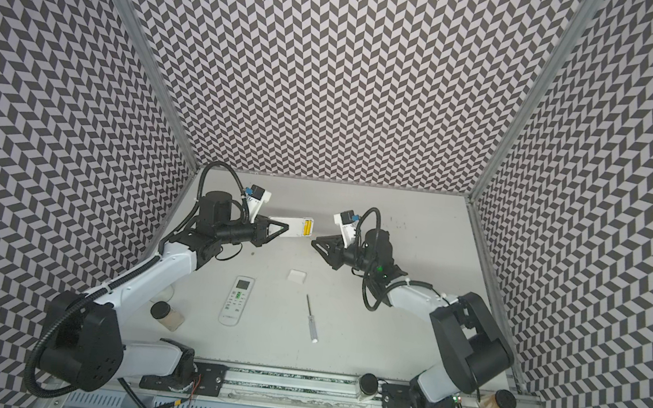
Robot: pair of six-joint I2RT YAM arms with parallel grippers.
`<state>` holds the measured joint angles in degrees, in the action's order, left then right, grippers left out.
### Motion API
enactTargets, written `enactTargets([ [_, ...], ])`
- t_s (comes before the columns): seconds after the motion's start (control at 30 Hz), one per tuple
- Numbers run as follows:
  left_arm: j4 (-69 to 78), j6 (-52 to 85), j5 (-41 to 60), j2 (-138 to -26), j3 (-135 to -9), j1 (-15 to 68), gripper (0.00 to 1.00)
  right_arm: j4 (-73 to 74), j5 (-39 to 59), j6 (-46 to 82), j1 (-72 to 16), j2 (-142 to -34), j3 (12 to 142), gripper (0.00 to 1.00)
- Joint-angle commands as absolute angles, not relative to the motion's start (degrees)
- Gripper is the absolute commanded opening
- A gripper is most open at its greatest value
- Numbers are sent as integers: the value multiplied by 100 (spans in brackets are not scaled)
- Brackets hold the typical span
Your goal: Unload the batteries from the remote control
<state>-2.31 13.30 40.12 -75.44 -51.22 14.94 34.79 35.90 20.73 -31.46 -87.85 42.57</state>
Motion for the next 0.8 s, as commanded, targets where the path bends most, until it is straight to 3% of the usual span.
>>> enactTargets([
  [0.0,-253,1199,3848,-7581,-5263,1412,0,2845,3153,1032,-3318,-8486,4139,29],
  [0.2,-378,1147,3562,-7535,-5322,1090,0,1936,2495,-82,-3871,-8739,4445,37],
  [0.77,-486,913,2924,-7240,-5267,591,0,423,1673,-255,-4383,-10630,6032,35],
])
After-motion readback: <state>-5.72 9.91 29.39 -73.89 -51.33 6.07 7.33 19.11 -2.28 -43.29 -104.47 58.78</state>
